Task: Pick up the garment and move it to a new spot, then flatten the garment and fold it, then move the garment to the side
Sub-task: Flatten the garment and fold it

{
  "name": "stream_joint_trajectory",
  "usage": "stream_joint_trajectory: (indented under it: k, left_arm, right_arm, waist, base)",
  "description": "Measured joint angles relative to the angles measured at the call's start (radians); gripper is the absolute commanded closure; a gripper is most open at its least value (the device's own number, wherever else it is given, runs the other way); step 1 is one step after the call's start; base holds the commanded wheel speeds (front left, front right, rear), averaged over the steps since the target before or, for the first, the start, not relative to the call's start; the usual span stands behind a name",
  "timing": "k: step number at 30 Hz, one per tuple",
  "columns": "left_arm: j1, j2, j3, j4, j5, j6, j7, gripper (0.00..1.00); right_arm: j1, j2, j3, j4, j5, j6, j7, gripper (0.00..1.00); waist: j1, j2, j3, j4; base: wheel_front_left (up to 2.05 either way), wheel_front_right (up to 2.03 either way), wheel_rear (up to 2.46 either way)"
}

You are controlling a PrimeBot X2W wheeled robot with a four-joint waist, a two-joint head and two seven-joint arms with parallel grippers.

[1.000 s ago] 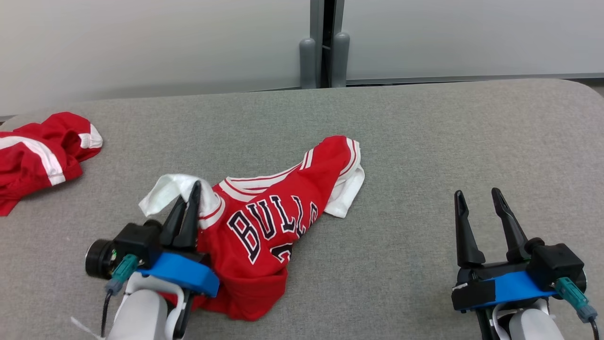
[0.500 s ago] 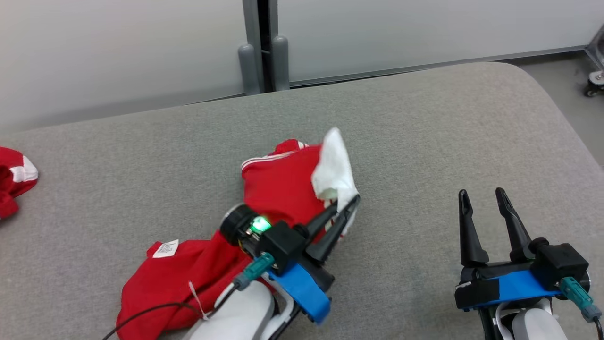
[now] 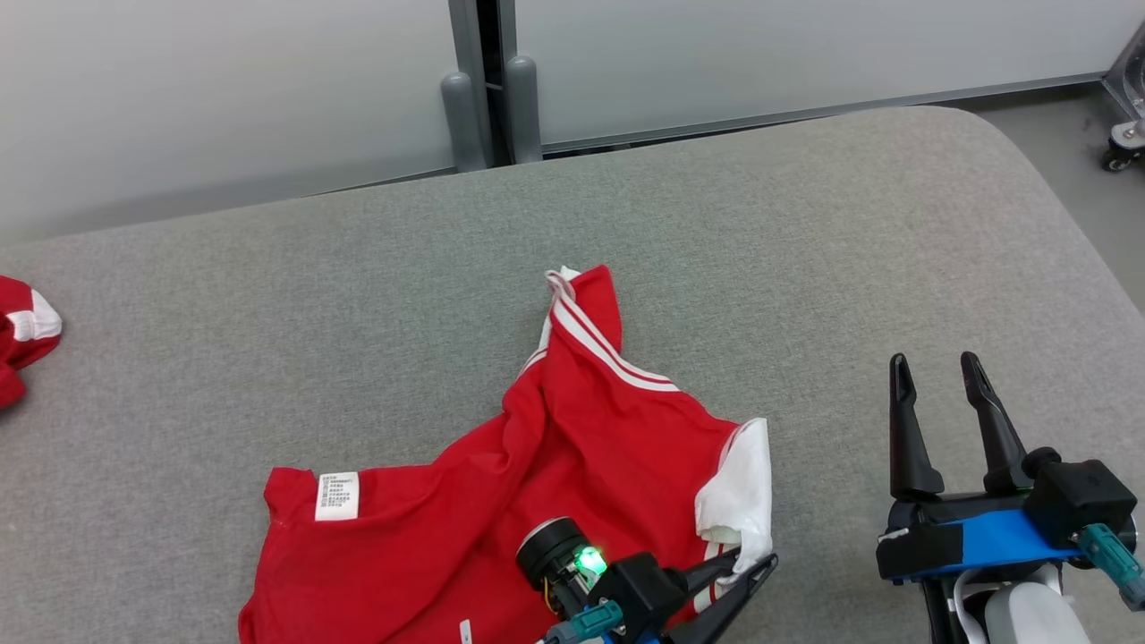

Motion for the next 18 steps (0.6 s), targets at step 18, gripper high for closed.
stream_joint_trajectory:
  k: [18]
  left_arm:
    - [0.007, 0.072, 0.317, -0.075, 0.053, 0.134, 0.0, 0.0]
  right_arm:
    - [0.019, 0.0, -0.008, -0.003, -0.003, 0.0, 0.0, 0.0]
  waist:
    - [-0.0001, 0.0, -0.036, 0.109]
  base:
    - [0.0, 0.0, 0.0]
